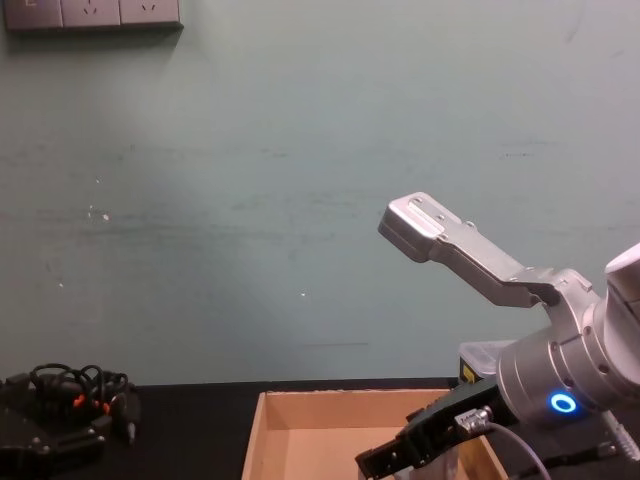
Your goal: Use one hand to pick up the angle iron from the table and place it into the box.
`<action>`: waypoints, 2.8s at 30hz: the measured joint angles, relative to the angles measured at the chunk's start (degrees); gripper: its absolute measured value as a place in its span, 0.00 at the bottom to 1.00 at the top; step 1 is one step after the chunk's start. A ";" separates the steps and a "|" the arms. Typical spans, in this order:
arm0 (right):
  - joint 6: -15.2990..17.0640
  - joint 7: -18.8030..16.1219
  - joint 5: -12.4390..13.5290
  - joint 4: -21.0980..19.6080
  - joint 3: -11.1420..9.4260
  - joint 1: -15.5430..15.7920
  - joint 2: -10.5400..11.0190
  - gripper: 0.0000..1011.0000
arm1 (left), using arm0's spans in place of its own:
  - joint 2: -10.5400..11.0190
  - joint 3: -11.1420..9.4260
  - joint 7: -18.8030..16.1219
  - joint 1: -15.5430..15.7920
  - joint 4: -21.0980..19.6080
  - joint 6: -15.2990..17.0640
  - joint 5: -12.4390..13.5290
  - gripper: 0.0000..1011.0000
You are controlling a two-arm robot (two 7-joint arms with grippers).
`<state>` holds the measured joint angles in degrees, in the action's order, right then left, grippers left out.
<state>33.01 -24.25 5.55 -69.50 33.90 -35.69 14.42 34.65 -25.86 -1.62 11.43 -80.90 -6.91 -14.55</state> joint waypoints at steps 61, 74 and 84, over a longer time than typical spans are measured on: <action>19.76 -9.48 1.74 -26.84 4.53 9.54 11.25 0.99 | 0.00 0.00 0.00 0.00 0.00 0.00 0.01 1.00; 20.58 -9.29 0.37 -24.91 4.25 9.45 9.44 0.99 | 0.00 0.00 0.00 0.00 0.00 0.00 0.01 1.00; 20.56 -9.28 0.39 -24.96 4.23 9.44 9.47 0.92 | 0.00 0.00 0.00 0.00 0.00 0.00 0.00 1.00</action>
<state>53.57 -33.53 5.95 -94.45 38.13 -26.25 23.89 34.65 -25.86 -1.62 11.43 -80.90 -6.91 -14.55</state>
